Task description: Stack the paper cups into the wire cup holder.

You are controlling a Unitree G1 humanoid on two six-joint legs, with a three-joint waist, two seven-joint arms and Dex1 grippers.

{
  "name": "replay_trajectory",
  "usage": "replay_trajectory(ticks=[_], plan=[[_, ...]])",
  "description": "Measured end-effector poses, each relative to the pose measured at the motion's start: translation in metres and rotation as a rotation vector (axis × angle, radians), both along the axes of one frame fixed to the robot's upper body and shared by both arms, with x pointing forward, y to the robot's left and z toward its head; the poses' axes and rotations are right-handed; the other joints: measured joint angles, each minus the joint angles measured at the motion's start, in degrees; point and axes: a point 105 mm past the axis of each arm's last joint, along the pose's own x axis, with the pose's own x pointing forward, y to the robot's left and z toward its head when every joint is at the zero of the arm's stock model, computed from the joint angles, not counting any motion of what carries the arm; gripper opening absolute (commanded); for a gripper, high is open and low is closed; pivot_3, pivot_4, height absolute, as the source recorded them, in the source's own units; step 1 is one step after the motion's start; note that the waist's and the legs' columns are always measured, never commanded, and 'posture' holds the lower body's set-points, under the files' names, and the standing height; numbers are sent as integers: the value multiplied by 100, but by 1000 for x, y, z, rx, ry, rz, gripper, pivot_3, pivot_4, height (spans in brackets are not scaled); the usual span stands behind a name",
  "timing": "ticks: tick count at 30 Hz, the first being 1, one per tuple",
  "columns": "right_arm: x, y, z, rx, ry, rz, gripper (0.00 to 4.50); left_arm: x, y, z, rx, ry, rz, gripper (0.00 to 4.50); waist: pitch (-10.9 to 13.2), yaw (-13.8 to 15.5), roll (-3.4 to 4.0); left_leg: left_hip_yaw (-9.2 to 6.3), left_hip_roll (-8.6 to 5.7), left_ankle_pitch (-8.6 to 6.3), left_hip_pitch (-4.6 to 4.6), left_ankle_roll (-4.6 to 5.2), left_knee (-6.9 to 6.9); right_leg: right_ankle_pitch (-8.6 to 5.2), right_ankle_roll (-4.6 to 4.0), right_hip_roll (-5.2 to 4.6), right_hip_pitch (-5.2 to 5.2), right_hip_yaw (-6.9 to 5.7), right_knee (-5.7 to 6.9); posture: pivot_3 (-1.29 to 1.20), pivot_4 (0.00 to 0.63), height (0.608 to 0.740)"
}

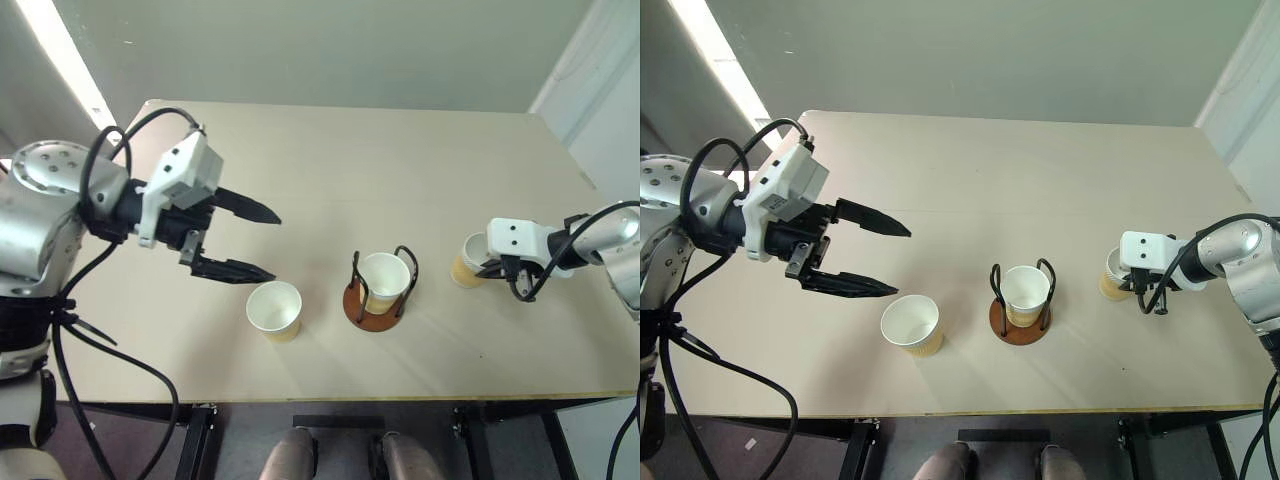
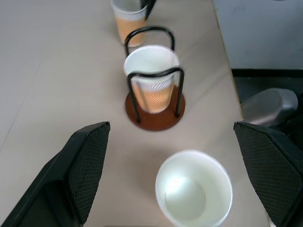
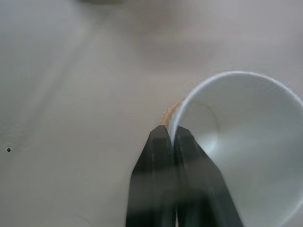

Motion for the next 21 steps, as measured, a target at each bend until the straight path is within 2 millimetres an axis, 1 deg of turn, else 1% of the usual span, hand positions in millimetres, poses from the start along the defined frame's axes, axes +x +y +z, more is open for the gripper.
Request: replay_trajectory(ticks=[2, 4, 6, 8, 10, 13, 15, 17, 18, 21], plan=[[-3, 4, 3, 31, 15, 9, 47, 1, 6, -3, 8, 3, 14, 4500, 0, 0, 0, 0, 0, 0, -1, 0, -4, -1, -1, 0, 0, 0, -2, 0, 150, 740], [-6, 10, 13, 73, 19, 22, 47, 1, 11, -6, 8, 12, 24, 4500, 1, -2, 1, 1, 0, 0, -2, -1, -6, -2, -3, 0, -2, 0, -3, 0, 150, 740], [-8, 15, 31, 104, -4, 38, 47, 1, 13, -7, 9, 15, 26, 4500, 1, -3, 2, 1, 0, 0, -5, -1, -8, -3, -5, 0, -6, 0, -3, 0, 150, 740], [-12, 21, 58, 134, -46, 59, 47, 0, 15, -7, 12, 13, 33, 4500, 2, -4, 3, 0, 0, -1, -4, -2, -12, -7, -12, 0, -6, -1, -2, 0, 150, 740], [-18, 33, 84, 153, -99, 108, 47, 0, 16, -7, 13, 12, 34, 4500, 1, -9, 2, -1, 1, -1, -1, -4, -17, -10, -17, 0, -6, -2, -2, 0, 150, 740], [-30, 53, 105, 168, -136, 195, 47, 0, 16, -7, 14, 13, 34, 4500, 2, -10, 3, -2, 0, -2, -1, -4, -18, -11, -20, 1, -7, -3, -3, 0, 150, 740], [-38, 66, 114, 171, -149, 256, 47, 0, 15, -6, 13, 8, 29, 4500, 2, -10, 3, -3, 0, -2, -1, -4, -18, -12, -20, 1, -7, -3, -4, 0, 150, 740], [-46, 80, 117, 160, -154, 320, 47, 1, 12, -4, 9, -6, 16, 4500, 2, -11, 3, -3, 0, -2, -1, -4, -17, -12, -20, 1, -6, -3, -4, 0, 150, 740], [-49, 86, 116, 151, -151, 353, 47, 2, 10, -3, 8, -16, 9, 4500, 2, -11, 2, -4, 0, -2, -2, -4, -17, -12, -20, 1, -7, -3, -4, 0, 150, 740], [-52, 95, 109, 107, -129, 392, 47, 4, 10, -2, 13, -22, 11, 4500, 2, -11, 3, -4, 0, -2, -2, -4, -17, -12, -20, 0, -7, -4, -4, 0, 150, 740]])
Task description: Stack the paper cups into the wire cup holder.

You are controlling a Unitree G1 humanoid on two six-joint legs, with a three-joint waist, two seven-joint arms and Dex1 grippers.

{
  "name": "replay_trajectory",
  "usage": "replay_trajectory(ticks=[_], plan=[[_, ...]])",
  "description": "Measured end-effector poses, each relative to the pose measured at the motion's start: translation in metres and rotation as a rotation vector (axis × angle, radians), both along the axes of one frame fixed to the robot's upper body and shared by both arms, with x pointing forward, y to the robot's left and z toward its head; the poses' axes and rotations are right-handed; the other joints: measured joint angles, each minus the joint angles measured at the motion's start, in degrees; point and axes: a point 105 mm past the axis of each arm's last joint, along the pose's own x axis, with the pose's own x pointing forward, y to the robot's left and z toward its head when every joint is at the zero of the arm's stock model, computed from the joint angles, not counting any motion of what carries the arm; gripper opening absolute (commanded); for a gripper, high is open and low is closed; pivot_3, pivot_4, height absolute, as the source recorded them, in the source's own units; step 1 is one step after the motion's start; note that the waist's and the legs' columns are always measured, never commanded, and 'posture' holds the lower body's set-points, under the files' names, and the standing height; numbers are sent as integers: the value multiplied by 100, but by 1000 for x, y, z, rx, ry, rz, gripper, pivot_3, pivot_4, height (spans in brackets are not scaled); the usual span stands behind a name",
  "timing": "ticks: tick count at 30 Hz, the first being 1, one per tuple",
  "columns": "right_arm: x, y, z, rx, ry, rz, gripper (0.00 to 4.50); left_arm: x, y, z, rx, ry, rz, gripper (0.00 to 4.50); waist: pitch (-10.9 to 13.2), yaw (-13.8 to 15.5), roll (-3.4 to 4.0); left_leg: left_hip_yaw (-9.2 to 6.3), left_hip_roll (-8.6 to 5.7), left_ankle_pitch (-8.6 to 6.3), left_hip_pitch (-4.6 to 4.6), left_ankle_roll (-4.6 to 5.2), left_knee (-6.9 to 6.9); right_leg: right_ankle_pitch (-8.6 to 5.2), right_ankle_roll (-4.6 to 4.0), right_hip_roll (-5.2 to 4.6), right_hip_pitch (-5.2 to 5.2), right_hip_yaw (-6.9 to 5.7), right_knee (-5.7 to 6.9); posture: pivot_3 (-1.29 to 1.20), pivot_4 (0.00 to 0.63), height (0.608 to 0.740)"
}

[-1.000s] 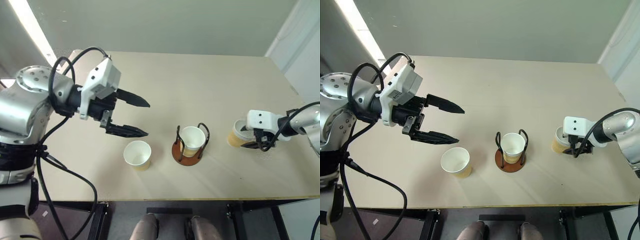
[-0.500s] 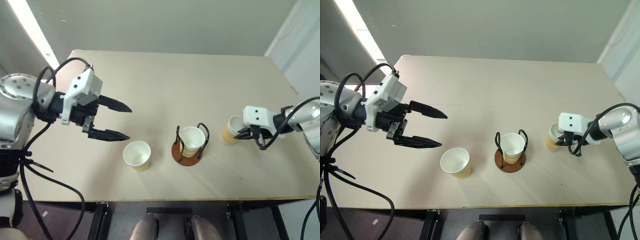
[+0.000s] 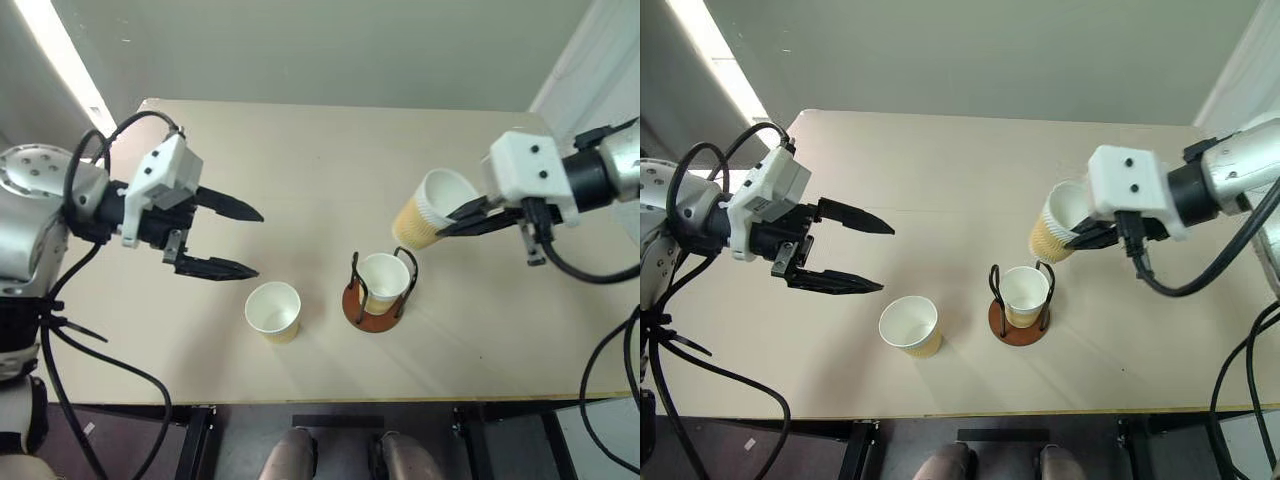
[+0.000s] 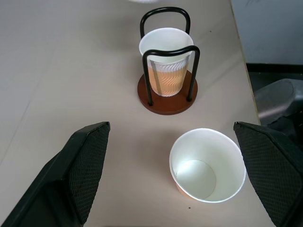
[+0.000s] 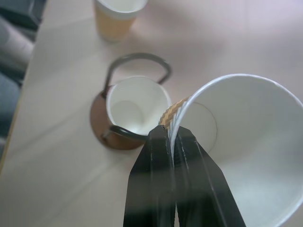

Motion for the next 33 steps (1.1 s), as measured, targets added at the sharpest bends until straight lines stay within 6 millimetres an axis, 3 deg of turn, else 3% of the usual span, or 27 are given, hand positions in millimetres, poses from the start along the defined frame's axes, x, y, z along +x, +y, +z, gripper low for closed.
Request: replay_trajectory(ticks=[12, 21, 33], plan=[[-8, 31, -4, -52, -22, 140, 47, 3, -5, -5, -2, 22, -26, 4500, 0, -79, 0, -2, 1, 0, 1, 0, -1, -2, -3, 0, -2, -1, 2, 0, 150, 740], [-3, 36, 23, -18, -50, 136, 47, 3, -7, -6, -7, 23, -35, 4500, 0, -79, 0, -5, 0, 0, -1, 0, -5, -6, -10, 0, -5, -2, 0, 0, 150, 740], [-7, 49, 5, -26, 45, 171, 47, 7, -13, -9, 14, 23, -60, 4500, 0, -81, 0, -5, 0, 0, -2, 0, -8, -7, -12, 0, -6, -3, 0, 0, 150, 740]])
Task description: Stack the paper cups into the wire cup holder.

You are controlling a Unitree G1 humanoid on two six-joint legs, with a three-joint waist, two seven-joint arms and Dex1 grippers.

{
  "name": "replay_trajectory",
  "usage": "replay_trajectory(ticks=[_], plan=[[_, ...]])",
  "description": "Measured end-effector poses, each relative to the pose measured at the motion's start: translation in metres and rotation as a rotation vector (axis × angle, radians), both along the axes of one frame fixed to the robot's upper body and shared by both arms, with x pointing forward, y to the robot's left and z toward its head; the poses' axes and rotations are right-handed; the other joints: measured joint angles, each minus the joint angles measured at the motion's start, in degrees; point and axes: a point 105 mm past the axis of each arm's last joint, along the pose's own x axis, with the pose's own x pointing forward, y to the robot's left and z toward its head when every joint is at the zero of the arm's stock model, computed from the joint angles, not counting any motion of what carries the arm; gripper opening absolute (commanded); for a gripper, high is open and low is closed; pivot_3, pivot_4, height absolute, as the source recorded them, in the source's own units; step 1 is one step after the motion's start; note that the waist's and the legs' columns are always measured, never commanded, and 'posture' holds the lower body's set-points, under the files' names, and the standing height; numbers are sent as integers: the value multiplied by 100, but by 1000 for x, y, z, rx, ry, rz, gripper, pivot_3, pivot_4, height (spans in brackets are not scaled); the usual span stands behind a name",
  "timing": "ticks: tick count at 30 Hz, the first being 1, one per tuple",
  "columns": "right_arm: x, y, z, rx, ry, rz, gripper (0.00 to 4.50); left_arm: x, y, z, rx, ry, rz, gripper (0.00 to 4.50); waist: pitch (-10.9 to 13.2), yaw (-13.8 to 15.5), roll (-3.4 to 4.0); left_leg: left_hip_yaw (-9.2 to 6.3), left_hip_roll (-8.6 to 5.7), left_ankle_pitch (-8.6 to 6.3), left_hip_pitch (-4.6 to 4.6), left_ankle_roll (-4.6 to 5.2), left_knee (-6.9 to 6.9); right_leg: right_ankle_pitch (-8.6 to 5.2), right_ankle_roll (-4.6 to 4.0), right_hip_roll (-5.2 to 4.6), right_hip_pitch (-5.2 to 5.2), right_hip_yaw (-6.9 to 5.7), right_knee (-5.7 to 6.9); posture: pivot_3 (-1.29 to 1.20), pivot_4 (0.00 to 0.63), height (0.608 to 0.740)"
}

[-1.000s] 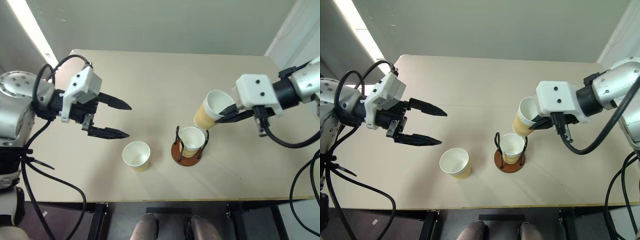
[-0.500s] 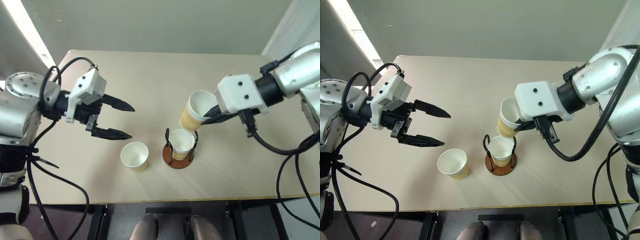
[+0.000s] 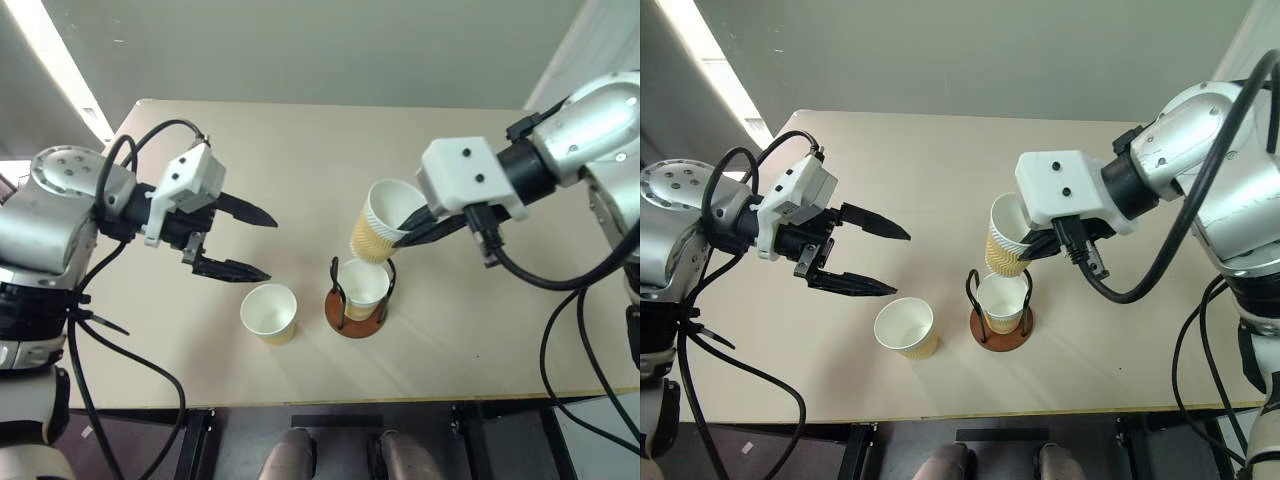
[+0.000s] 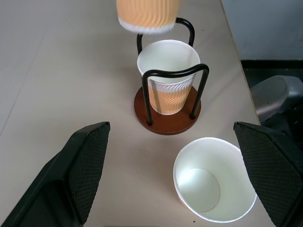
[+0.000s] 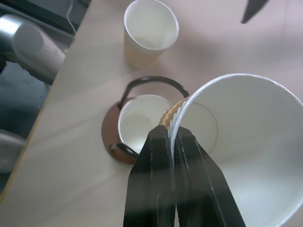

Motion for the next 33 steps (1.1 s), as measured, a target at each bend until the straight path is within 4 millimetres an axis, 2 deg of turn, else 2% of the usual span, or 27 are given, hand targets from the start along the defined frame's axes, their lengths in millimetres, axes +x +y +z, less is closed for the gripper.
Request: replay_trajectory(ticks=[8, 13, 19, 28, 31, 33], plan=[[1, 3, -7, 3, 19, 7, 47, 0, -1, -1, 0, 5, -4, 4500, 0, 2, 0, -2, 0, 0, -2, 0, 0, 0, 0, 0, 0, -1, -1, 0, 150, 740], [-1, -6, -21, -31, 49, -5, 47, 0, -1, -1, 0, 5, -5, 4500, 0, 3, 0, -1, 0, 0, -2, 0, -1, 0, 0, 0, 0, -1, -1, 0, 150, 740], [-5, -2, -41, -66, 77, 10, 47, 0, -1, -2, -1, 6, -7, 4500, 0, 0, 0, -1, 0, 0, -2, 0, 2, 0, 0, 0, 0, 0, 0, 0, 150, 740], [-2, 5, -49, -90, 37, 31, 47, 1, -1, -3, -4, 10, -7, 4500, 0, -1, 0, -1, 0, 0, -2, 0, 2, 0, 0, 0, 0, -1, 0, 0, 150, 740], [-1, 7, -50, -94, 21, 38, 651, 1, -1, -3, -4, 10, -7, 4500, 0, -1, 0, -2, 0, 0, -2, 0, 1, 0, 0, 0, 0, -1, 1, 0, 150, 740], [0, 8, -50, -89, 21, 37, 1319, 1, -1, -3, -4, 10, -7, 4500, 0, -1, 0, -2, 0, 0, -2, 0, 1, 0, 0, 0, 0, -1, 0, 0, 150, 740]])
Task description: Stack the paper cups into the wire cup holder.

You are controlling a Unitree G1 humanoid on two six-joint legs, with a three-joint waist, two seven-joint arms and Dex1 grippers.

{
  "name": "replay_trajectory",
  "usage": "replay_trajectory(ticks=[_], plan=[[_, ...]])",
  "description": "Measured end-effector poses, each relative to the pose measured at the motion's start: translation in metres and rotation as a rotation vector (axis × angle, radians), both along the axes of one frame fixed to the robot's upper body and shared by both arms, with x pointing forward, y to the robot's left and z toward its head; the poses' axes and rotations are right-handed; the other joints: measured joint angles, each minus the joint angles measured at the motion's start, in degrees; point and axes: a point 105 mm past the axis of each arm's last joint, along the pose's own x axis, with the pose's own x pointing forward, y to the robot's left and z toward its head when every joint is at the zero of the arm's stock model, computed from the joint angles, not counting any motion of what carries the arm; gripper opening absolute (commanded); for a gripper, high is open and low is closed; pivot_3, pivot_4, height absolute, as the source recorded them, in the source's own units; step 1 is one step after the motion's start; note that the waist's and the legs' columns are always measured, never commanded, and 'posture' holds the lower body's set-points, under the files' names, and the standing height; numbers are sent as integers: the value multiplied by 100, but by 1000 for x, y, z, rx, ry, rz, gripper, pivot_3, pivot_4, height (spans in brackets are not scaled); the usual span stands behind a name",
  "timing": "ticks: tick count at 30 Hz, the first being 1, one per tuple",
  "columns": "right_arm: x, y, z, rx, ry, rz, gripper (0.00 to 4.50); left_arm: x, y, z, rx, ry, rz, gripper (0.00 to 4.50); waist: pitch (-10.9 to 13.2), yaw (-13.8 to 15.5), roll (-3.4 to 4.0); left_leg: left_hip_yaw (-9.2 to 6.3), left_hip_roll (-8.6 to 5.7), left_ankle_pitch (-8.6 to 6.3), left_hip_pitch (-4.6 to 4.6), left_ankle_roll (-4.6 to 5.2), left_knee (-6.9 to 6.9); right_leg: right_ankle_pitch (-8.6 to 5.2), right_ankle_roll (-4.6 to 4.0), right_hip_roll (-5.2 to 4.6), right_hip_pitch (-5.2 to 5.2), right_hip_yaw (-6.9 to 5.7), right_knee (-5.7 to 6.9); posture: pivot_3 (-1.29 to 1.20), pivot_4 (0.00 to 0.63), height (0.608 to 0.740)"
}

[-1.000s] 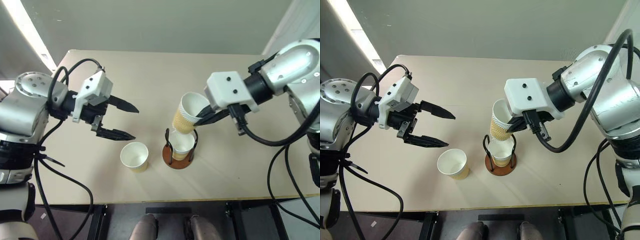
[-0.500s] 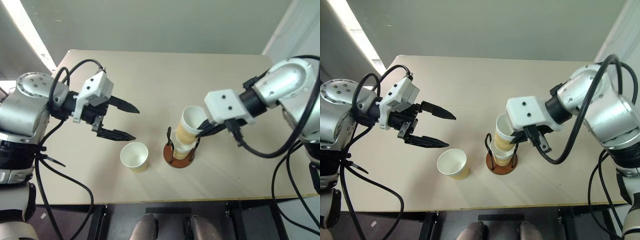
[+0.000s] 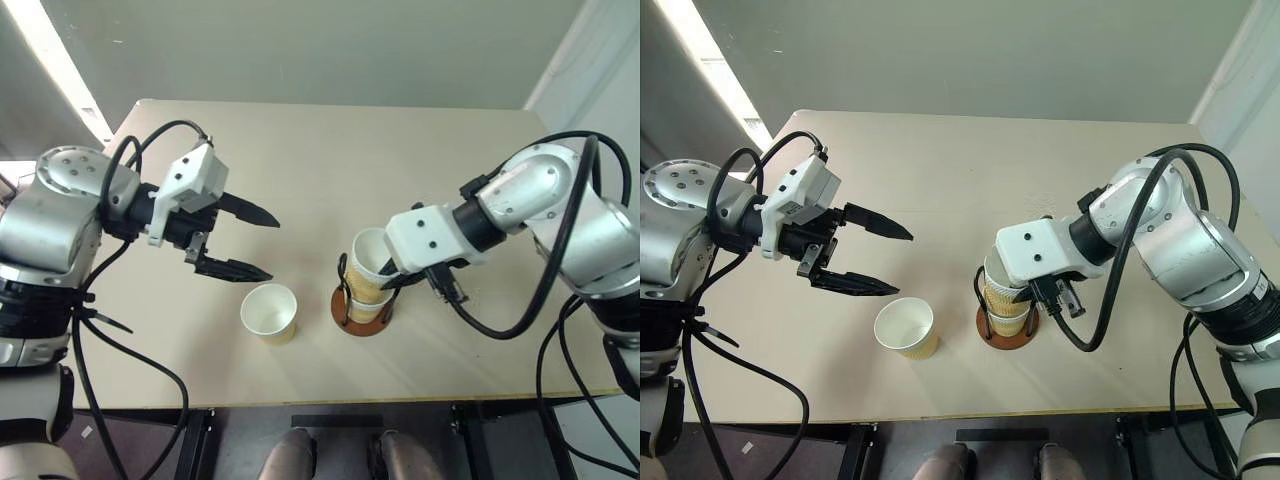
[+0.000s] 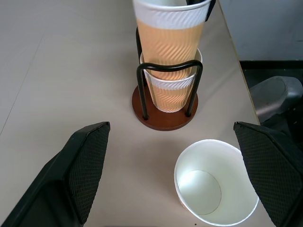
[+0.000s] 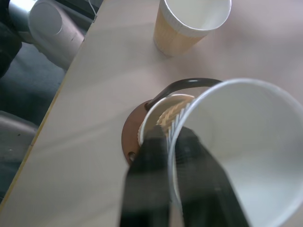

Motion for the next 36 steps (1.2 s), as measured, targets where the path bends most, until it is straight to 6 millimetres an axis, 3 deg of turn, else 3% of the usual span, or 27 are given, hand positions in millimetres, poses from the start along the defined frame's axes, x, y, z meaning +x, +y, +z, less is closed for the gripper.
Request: replay_trajectory(ticks=[9, 17, 24, 30, 36], plan=[[10, 2, 6, 38, -10, -34, 4486, 0, 0, 0, 1, -1, -1, 4500, 0, 0, 0, 0, 0, 0, 0, 0, 0, 0, 0, 0, 0, 0, 0, 0, 150, 740], [35, -20, 49, 266, -7, -225, 4486, -14, -1, -3, 62, 0, -8, 4500, 0, -1, 0, 0, 0, 1, -3, -1, -18, 0, 0, 1, -2, 0, -2, 0, 150, 740], [32, -35, 81, 491, 161, -306, 4486, -36, -1, 7, 135, -57, -25, 4500, 0, 3, 0, 2, 0, 4, 0, -7, -33, -1, -1, 1, -6, 3, -7, 0, 150, 740], [25, -43, 83, 515, 261, -298, 4486, -55, -1, 3, 208, -2, -55, 4500, 1, -6, 2, 2, 0, 6, 8, -10, -34, -4, -6, 2, -6, 5, -7, 0, 150, 740], [22, -43, 83, 529, 329, -276, 4486, -68, 4, -15, 292, 67, -63, 4500, 1, -6, 2, -1, 1, 11, 12, -19, -43, -9, -14, 2, -6, 2, 0, 0, 150, 740]])
